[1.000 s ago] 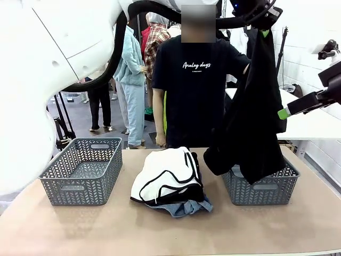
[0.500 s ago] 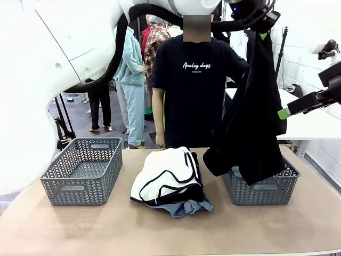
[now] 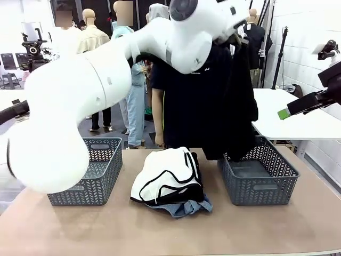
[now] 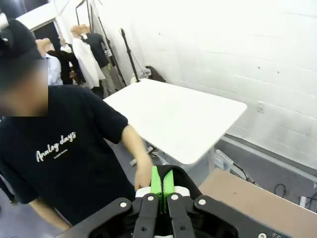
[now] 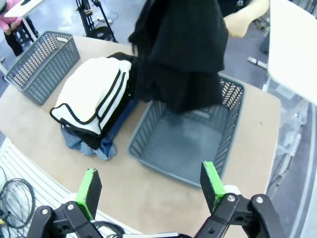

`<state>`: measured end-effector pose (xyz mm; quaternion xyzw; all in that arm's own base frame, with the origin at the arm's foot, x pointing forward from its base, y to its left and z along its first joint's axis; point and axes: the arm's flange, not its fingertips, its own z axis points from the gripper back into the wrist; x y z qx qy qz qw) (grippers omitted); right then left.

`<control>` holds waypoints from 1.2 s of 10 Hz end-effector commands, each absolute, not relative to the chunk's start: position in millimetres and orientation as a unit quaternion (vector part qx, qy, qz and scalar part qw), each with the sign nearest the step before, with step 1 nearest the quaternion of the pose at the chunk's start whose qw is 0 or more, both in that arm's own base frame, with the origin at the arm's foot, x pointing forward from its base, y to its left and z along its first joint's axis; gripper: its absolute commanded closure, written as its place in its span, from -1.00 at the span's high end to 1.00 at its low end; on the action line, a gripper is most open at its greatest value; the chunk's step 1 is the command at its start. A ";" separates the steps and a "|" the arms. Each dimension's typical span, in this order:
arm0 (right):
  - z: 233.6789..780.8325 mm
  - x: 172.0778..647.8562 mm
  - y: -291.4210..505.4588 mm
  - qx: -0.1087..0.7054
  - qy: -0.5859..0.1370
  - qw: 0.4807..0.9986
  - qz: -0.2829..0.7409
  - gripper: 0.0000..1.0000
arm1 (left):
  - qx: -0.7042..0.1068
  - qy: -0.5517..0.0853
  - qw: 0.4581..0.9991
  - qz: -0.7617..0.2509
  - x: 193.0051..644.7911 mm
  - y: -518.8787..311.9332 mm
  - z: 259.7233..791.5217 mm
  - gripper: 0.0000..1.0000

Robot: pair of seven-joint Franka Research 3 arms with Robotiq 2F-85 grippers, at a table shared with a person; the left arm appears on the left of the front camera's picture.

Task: Sort the tops and bottoms.
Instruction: Sort the clothes according to human instructions.

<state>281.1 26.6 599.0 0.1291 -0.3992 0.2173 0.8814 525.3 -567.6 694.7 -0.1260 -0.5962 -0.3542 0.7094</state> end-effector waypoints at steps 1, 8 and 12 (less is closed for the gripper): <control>598.4 284.2 28.2 0.133 -0.402 0.879 0.218 1.00 | -0.155 -0.566 0.722 -0.366 496.1 -572.1 667.4 -1.00; 598.4 284.2 28.2 0.133 -0.402 0.879 0.218 1.00 | -0.135 -0.485 0.776 -0.380 504.1 -604.3 624.0 -1.00; 598.4 284.2 28.2 0.133 -0.402 0.879 0.218 1.00 | -0.163 -0.444 0.795 -0.379 497.3 -610.2 603.2 -1.00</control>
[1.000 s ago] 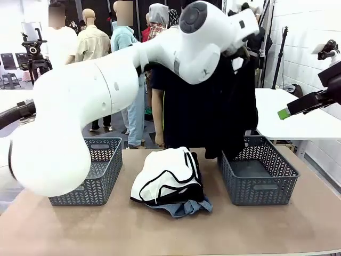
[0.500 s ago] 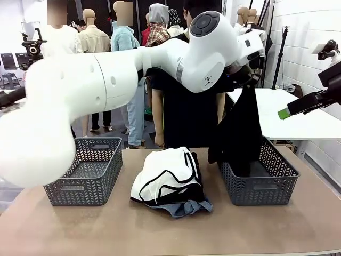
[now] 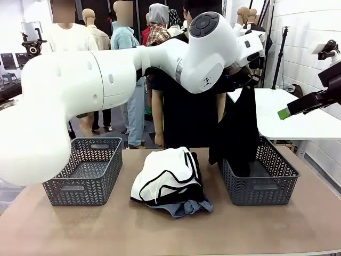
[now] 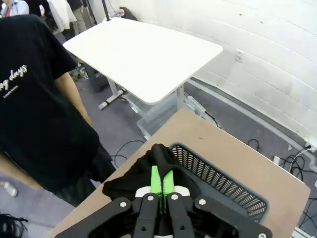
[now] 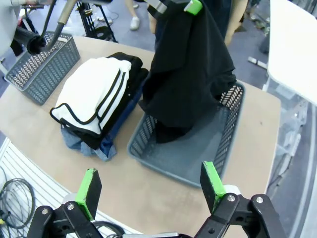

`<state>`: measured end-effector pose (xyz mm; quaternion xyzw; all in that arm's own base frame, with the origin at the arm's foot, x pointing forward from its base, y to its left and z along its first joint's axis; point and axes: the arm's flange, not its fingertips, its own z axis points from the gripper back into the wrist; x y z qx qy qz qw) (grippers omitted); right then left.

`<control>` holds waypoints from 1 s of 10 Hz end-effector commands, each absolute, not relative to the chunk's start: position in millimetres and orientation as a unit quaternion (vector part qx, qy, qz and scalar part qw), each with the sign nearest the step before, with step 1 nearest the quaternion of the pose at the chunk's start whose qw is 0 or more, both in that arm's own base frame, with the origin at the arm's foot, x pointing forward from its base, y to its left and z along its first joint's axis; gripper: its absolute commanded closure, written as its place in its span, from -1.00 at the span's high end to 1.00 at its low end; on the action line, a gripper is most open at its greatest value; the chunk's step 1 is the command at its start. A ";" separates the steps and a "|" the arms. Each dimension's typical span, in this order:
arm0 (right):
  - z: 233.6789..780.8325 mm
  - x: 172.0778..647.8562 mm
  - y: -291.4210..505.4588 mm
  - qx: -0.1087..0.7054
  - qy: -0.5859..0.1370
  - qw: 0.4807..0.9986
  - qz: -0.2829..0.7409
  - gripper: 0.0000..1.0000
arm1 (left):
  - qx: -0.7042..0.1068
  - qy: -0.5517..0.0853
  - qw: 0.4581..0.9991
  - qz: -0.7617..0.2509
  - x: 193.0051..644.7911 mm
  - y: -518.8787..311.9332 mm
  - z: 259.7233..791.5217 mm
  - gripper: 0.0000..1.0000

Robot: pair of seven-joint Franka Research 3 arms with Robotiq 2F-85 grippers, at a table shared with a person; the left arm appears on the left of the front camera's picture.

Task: Sort the tops and bottoms.
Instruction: Sort the clothes according to human instructions.

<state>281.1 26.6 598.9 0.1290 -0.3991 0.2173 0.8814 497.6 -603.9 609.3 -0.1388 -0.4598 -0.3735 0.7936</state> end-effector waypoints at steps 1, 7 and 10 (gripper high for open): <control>598.4 284.2 28.2 0.133 -0.402 0.879 0.218 1.00 | -0.209 -0.408 0.803 -0.381 498.6 -623.2 573.2 -1.00; 598.4 284.2 28.2 0.133 -0.402 0.879 0.218 1.00 | -0.241 -0.317 0.863 -0.313 515.2 -621.5 462.2 -1.00; 598.4 284.2 28.2 0.133 -0.402 0.879 0.218 1.00 | -0.255 -0.264 0.871 -0.327 506.9 -632.6 432.5 -1.00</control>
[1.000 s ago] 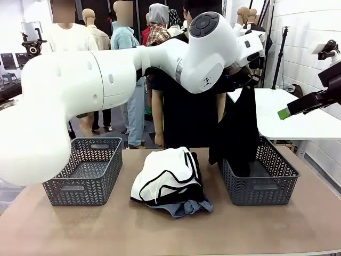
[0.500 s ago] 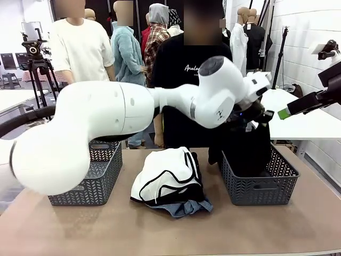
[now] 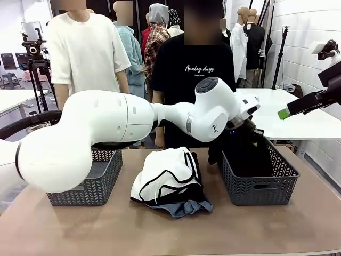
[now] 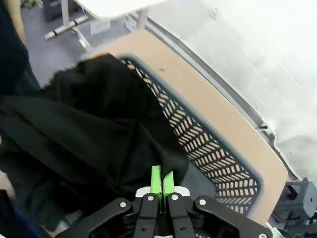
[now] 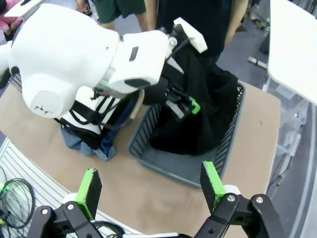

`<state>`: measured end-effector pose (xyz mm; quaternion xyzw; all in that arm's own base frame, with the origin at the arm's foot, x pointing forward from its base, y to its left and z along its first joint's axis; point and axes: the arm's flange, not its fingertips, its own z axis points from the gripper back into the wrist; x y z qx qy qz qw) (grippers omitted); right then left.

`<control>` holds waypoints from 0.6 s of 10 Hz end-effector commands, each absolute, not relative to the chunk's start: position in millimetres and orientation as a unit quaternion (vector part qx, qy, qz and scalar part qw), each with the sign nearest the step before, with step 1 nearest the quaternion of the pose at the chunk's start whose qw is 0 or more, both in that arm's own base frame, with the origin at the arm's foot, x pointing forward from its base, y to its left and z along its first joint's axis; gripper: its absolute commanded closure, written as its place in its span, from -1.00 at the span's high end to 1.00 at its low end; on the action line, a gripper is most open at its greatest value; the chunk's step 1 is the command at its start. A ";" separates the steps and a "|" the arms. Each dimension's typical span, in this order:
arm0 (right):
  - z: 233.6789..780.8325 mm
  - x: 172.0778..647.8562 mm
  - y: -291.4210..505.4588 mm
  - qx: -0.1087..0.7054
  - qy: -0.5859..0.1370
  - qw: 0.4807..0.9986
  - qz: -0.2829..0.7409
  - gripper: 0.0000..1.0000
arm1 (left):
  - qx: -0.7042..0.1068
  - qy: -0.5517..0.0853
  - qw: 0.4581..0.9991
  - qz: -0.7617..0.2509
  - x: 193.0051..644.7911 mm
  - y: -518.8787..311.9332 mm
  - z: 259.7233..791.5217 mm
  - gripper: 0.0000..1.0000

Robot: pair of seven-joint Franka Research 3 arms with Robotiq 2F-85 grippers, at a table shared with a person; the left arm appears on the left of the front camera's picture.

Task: Sort the tops and bottoms.
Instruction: Sort the clothes according to human instructions.

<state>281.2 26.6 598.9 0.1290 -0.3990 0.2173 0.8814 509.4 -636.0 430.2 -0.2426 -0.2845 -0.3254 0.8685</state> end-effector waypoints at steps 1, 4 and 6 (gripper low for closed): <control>598.4 284.2 28.2 0.133 -0.402 0.879 0.218 1.00 | -0.250 -0.272 0.877 -0.308 507.6 -630.5 434.6 -0.95; 598.4 284.2 28.2 0.133 -0.402 0.879 0.218 1.00 | -0.243 -0.291 0.871 -0.313 506.0 -626.4 452.4 0.20; 598.4 284.2 28.2 0.133 -0.402 0.879 0.218 1.00 | -0.239 -0.272 0.875 -0.320 504.2 -624.7 460.4 0.98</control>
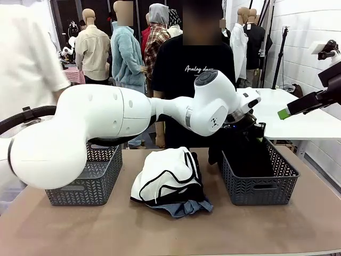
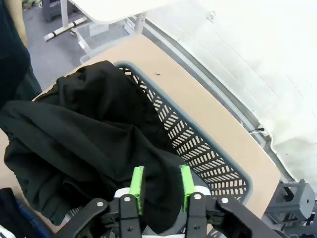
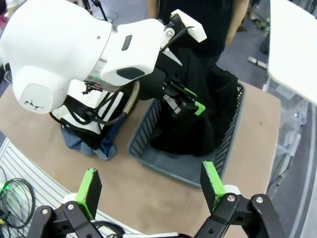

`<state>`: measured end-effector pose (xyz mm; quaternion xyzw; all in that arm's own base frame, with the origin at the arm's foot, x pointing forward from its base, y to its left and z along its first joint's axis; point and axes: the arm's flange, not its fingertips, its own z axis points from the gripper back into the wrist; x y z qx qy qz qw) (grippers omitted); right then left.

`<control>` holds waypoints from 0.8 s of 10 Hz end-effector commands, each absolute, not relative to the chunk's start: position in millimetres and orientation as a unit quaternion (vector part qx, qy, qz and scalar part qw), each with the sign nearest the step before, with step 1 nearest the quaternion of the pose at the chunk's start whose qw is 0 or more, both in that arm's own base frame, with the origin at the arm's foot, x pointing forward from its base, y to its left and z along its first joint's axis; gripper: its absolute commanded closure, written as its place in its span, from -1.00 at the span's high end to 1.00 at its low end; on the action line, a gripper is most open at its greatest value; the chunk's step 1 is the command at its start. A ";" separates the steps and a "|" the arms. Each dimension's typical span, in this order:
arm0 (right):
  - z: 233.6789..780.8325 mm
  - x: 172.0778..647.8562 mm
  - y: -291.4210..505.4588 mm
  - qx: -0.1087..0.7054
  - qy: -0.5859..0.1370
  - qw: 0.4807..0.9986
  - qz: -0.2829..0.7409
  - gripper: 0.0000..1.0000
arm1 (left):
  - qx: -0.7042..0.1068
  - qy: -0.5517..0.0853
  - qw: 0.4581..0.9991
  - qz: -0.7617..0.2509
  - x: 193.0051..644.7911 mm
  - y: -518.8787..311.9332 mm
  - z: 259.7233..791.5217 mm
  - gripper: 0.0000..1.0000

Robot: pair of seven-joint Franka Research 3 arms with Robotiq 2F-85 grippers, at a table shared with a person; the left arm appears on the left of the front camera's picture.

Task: Sort the tops and bottoms.
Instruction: Sort the clothes according to human instructions.

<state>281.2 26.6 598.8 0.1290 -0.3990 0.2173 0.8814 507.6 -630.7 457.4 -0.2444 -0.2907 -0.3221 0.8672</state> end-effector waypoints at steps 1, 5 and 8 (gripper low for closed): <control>598.4 284.2 28.2 0.133 -0.402 0.879 0.218 1.00 | -0.242 -0.241 0.886 -0.314 506.3 -619.4 459.8 1.00; 598.4 284.2 28.2 0.133 -0.402 0.879 0.218 1.00 | -0.235 -0.260 0.881 -0.316 510.1 -624.2 457.1 1.00; 598.4 284.2 28.2 0.133 -0.402 0.879 0.218 1.00 | -0.235 -0.260 0.881 -0.316 510.1 -624.2 457.1 1.00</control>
